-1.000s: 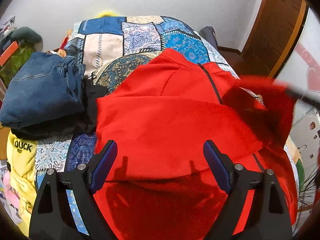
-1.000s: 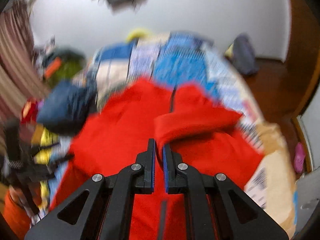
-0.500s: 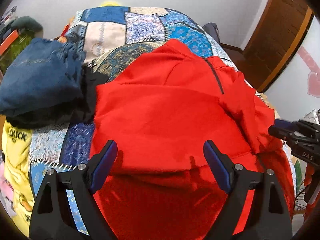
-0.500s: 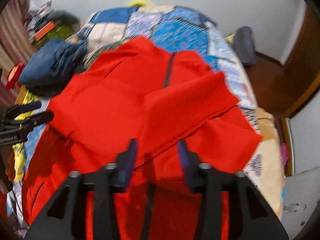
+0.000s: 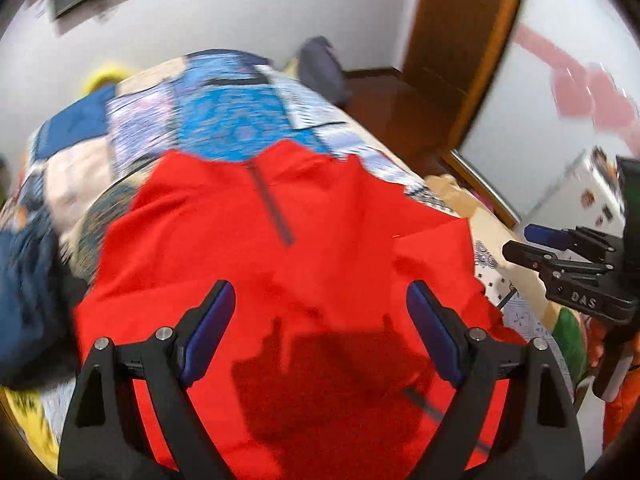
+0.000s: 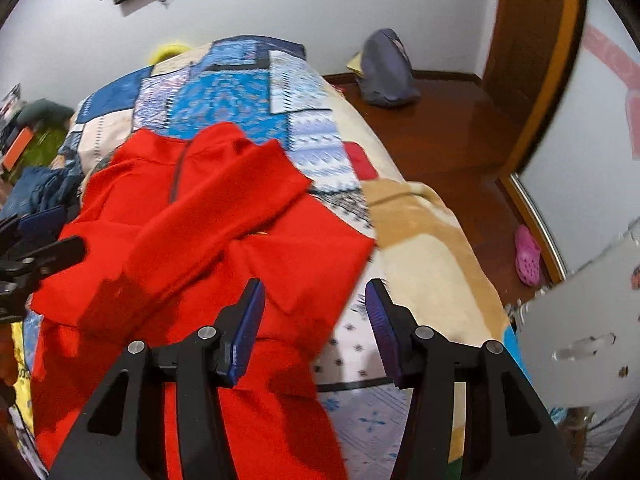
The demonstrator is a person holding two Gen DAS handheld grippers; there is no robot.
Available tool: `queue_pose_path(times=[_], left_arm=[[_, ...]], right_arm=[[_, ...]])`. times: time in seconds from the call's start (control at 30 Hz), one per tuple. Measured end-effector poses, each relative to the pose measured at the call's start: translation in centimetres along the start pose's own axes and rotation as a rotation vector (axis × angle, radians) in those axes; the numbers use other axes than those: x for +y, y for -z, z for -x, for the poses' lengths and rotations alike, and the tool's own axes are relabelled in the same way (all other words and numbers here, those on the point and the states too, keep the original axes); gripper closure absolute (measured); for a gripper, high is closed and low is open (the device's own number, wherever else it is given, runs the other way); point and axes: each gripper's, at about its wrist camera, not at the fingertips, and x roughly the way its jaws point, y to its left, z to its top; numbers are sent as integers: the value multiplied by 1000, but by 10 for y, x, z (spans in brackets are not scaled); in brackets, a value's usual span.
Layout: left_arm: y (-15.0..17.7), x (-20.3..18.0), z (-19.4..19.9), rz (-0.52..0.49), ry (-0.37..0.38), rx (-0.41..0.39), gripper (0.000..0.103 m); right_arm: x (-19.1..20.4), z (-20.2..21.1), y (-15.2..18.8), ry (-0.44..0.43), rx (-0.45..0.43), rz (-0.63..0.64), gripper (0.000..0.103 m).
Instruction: Fold large clothes
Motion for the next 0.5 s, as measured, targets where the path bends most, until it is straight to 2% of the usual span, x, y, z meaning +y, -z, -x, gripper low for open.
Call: queue_pose_path(times=[0.03,0.13,0.3,0.5], left_arm=[[-7,-12,-15,-24,10,23,17],[-18,-32,-47,-43,45,85,34],[-34,-50,-103,-45,54,182,49],[-42,-56,-147,-41,69,255,49]], right_arm=[[-4,-2,1,0,4,-10,55],[-12,-8,6,-2,15,-38,55],[-27,-18,15,-26,41,-63,55],[-30,-30,20,-64,71,-82,55]])
